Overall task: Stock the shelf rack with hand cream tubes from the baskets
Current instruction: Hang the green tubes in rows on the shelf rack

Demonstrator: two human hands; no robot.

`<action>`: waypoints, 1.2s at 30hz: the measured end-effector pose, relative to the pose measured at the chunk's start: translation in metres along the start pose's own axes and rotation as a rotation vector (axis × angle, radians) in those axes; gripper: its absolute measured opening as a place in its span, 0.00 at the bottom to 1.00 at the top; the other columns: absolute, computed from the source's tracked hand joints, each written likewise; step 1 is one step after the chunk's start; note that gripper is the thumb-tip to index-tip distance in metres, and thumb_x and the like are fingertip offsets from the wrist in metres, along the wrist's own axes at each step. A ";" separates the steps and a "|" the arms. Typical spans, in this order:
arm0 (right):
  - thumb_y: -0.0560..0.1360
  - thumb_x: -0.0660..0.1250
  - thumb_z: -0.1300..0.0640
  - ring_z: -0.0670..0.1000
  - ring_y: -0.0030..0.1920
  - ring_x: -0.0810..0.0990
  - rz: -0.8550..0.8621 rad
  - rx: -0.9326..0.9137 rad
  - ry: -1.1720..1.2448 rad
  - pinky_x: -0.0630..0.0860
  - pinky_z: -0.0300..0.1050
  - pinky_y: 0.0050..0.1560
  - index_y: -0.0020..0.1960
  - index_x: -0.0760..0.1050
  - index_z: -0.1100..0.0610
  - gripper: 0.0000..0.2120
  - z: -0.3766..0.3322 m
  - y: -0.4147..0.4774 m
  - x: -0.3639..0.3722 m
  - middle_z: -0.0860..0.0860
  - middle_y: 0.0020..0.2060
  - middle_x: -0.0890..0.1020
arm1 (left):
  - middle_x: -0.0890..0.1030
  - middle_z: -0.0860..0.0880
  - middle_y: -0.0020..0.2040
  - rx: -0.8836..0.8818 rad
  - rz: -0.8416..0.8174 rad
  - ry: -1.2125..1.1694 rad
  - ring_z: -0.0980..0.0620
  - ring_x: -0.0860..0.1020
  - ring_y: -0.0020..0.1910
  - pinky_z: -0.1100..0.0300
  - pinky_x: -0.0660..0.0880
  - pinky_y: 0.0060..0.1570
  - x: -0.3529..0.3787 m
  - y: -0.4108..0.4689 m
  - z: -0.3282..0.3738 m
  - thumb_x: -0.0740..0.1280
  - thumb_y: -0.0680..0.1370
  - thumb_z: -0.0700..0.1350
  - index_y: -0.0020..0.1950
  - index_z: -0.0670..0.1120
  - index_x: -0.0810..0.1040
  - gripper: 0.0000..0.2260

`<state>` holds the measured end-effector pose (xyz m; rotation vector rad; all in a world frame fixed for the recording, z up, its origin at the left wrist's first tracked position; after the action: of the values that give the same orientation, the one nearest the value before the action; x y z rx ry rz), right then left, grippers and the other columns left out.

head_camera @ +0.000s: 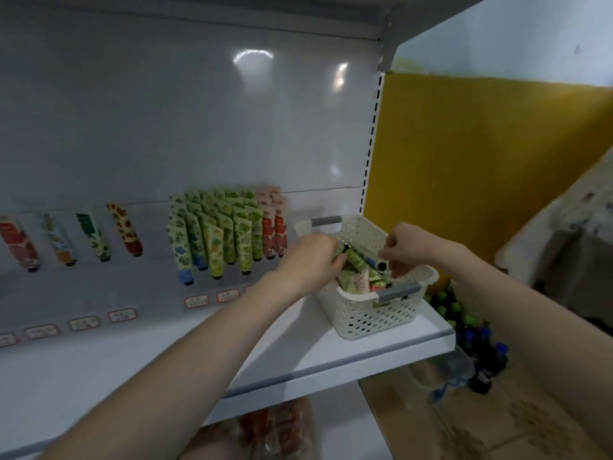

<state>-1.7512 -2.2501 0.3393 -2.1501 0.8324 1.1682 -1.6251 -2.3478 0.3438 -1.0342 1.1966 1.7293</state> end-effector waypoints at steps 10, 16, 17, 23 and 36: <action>0.75 0.65 0.52 0.52 0.44 0.76 -0.126 -0.020 -0.219 0.73 0.43 0.43 0.44 0.71 0.56 0.08 -0.001 0.021 0.038 0.54 0.45 0.78 | 0.76 0.46 0.47 -0.061 -0.685 0.389 0.49 0.73 0.41 0.57 0.70 0.42 0.078 0.062 -0.011 0.60 0.79 0.53 0.55 0.45 0.75 0.14; 0.74 0.68 0.57 0.54 0.51 0.80 -0.113 0.015 -0.135 0.78 0.46 0.52 0.54 0.73 0.59 0.11 0.006 0.030 0.042 0.57 0.52 0.80 | 0.75 0.44 0.56 -0.230 -0.786 0.233 0.49 0.74 0.45 0.56 0.72 0.48 0.095 0.069 -0.016 0.57 0.80 0.49 0.67 0.44 0.69 0.18; 0.74 0.67 0.60 0.55 0.50 0.81 -0.125 0.039 -0.046 0.79 0.49 0.53 0.54 0.73 0.61 0.10 0.009 0.031 0.042 0.58 0.50 0.81 | 0.75 0.44 0.54 -0.275 -0.781 0.155 0.50 0.74 0.41 0.57 0.72 0.45 0.095 0.069 -0.015 0.57 0.80 0.50 0.66 0.44 0.70 0.18; 0.77 0.63 0.62 0.58 0.39 0.83 0.006 0.051 0.156 0.82 0.49 0.40 0.42 0.70 0.63 0.06 0.017 0.031 0.018 0.64 0.44 0.82 | 0.75 0.47 0.58 -0.250 -0.710 0.160 0.47 0.75 0.55 0.54 0.73 0.58 0.094 0.070 -0.003 0.62 0.76 0.56 0.64 0.49 0.71 0.19; 0.76 0.62 0.61 0.55 0.35 0.77 0.109 -0.042 0.130 0.76 0.45 0.38 0.31 0.67 0.59 0.14 0.018 0.021 0.012 0.58 0.32 0.76 | 0.76 0.46 0.50 -0.358 -0.629 -0.018 0.49 0.75 0.46 0.60 0.71 0.45 0.104 0.074 -0.008 0.64 0.77 0.49 0.59 0.45 0.75 0.13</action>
<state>-1.7704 -2.2544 0.3167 -2.2587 1.0017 1.1173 -1.7288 -2.3588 0.2705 -1.4161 0.4645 1.4532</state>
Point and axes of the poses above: each hand's wrist, its own y-axis towards the middle knuckle, its own x-axis out of the palm, z = x × y, the point moved 6 cm from there along y, towards the middle knuckle
